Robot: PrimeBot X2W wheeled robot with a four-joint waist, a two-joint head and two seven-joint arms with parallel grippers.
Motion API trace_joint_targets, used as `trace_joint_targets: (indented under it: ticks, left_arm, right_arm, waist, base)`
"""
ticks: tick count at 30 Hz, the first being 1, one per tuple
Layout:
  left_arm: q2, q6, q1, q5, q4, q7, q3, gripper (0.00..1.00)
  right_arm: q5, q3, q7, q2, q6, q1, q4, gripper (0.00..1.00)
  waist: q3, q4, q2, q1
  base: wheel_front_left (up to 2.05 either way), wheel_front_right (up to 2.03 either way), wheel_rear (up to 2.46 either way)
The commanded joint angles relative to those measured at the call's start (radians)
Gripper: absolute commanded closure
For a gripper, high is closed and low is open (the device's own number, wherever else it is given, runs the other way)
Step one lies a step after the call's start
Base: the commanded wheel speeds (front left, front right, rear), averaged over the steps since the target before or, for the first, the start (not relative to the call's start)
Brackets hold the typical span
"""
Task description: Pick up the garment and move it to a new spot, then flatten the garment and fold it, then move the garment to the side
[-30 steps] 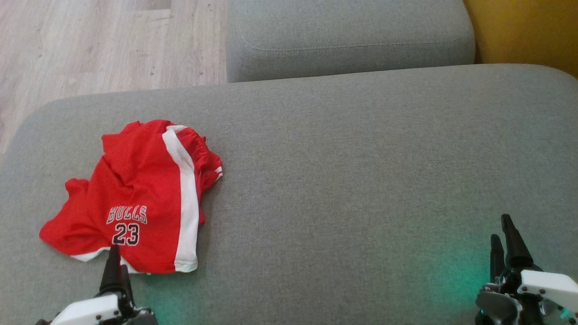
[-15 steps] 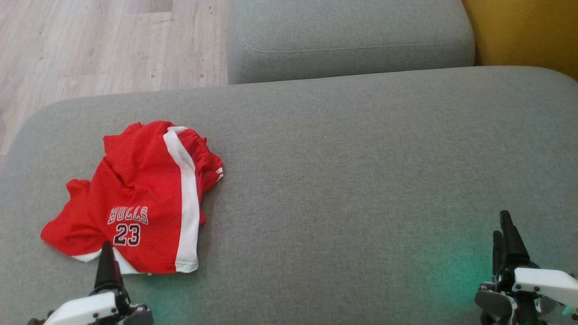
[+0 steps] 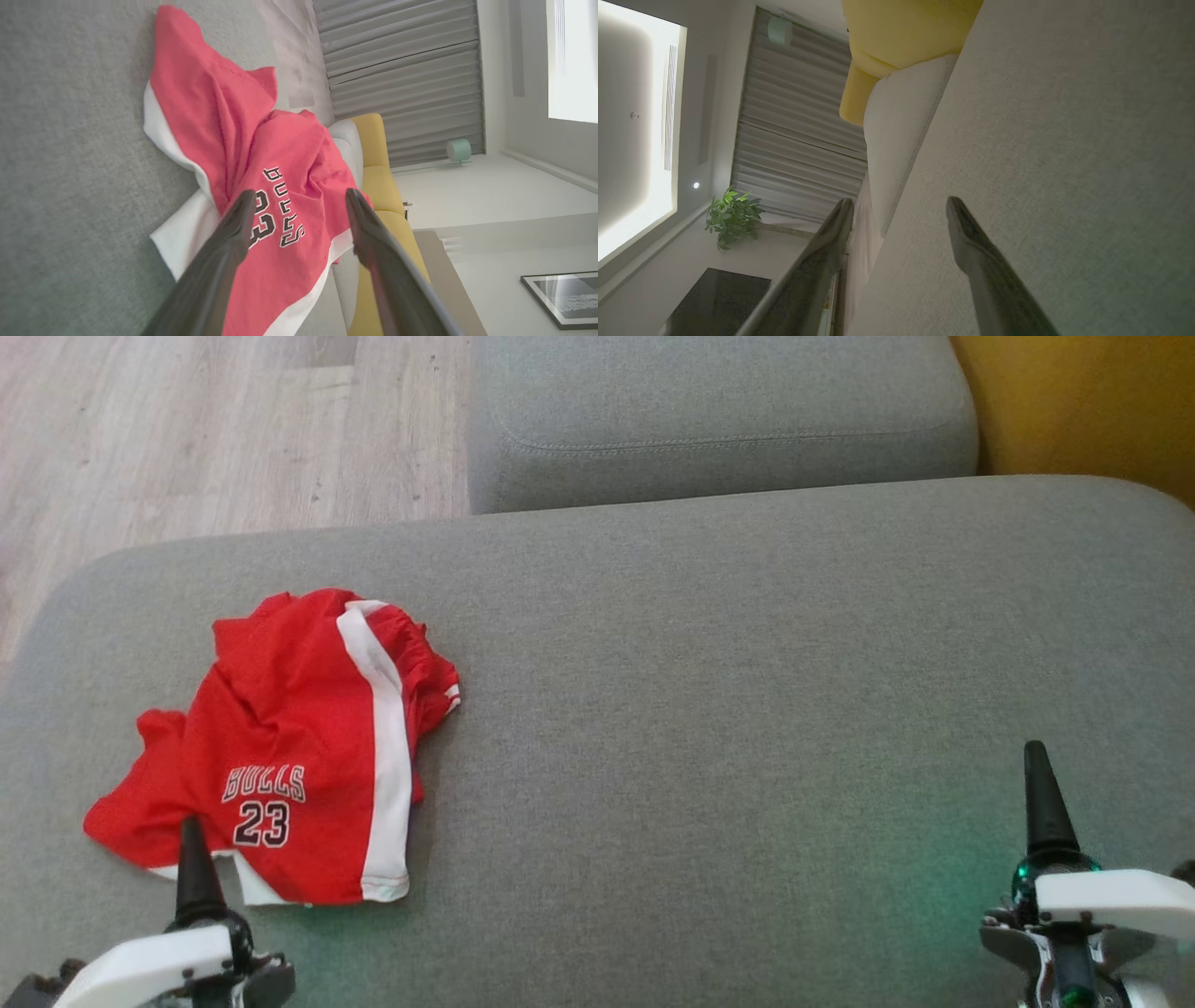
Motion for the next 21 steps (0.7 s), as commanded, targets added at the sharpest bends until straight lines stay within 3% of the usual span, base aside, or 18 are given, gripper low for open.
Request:
trace_joint_targets:
  ticks: [1, 11, 21]
  left_arm:
    - [0.006, 0.005, -0.034, 0.025, -0.046, -0.010, 0.018, 0.00]
    - [0.007, 0.048, -0.029, 0.205, -0.145, -0.040, -0.026, 0.00]
    - [0.007, 0.065, -0.031, 0.496, -0.195, -0.076, -0.133, 0.00]
  right_arm:
    - [-0.034, 0.011, -0.013, -0.006, 0.000, -0.043, -0.044, 0.00]
    - [-0.243, 0.035, -0.043, -0.006, 0.000, -0.047, -0.110, 0.00]
    - [-0.503, 0.079, -0.078, -0.007, 0.000, -0.045, -0.159, 0.00]
  waist:
    - [0.000, -0.001, 0.0000, 0.0000]
    - [0.000, -0.006, 0.0000, 0.0000]
    - [0.002, -0.008, 0.0000, 0.0000]
  base:
    - [0.00, 0.00, 0.00]
    - [0.00, 0.00, 0.00]
    - [0.00, 0.00, 0.00]
